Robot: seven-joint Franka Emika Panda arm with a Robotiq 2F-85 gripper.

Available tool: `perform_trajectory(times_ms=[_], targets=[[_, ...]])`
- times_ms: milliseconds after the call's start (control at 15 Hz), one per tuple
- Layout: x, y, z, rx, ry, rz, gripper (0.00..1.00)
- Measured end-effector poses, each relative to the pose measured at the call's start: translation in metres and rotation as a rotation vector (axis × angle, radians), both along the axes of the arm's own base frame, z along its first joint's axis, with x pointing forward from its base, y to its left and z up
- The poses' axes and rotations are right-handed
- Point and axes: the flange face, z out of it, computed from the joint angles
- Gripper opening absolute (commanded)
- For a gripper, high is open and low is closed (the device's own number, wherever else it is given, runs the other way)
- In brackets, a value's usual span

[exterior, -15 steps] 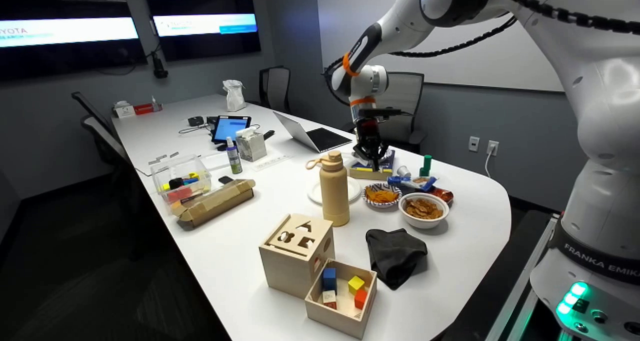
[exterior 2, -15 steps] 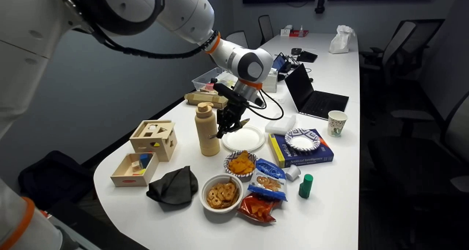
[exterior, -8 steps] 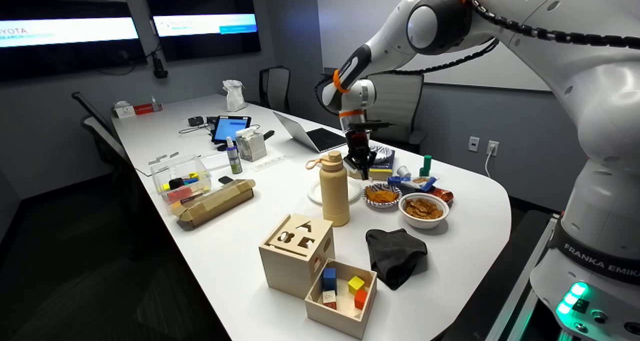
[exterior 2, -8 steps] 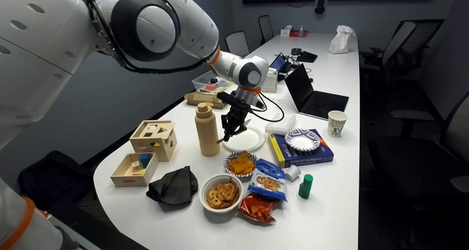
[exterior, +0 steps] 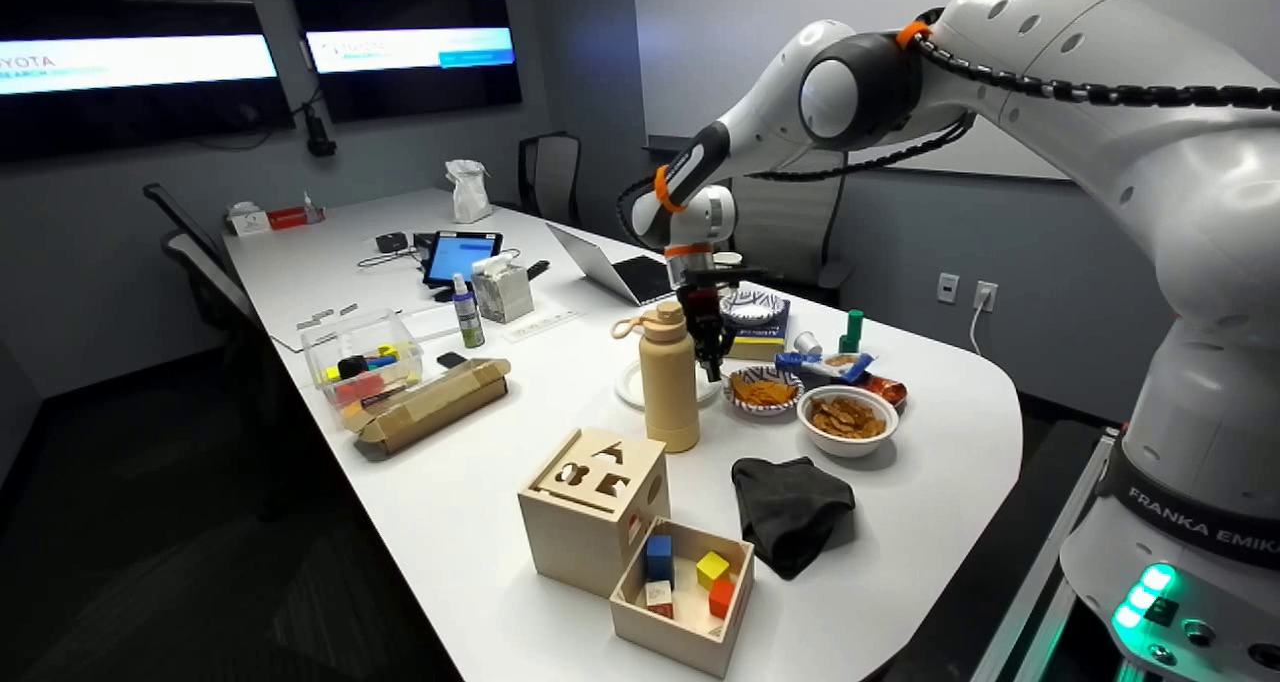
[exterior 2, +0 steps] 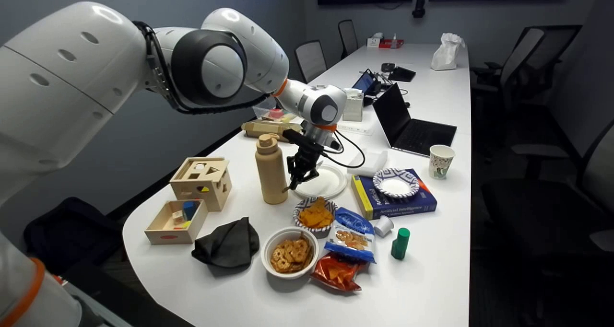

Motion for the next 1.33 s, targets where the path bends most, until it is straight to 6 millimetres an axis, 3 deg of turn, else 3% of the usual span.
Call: perform_trajectory(times_ms=[267, 333, 467, 1000, 1067, 1333], targets=[[0.001, 0.0, -0.023, 0.003, -0.002, -0.007, 0.02], [0.002, -0.001, -0.026, 0.003, -0.008, -0.01, 0.28], [0.004, -0.002, -0.03, 0.005, -0.021, -0.02, 0.36], [0.011, -0.017, -0.026, 0.004, -0.078, -0.064, 0.96], [0.013, -0.02, -0.023, 0.004, -0.086, -0.07, 1.0], [0.014, -0.027, 0.001, 0.003, -0.108, -0.084, 1.0]])
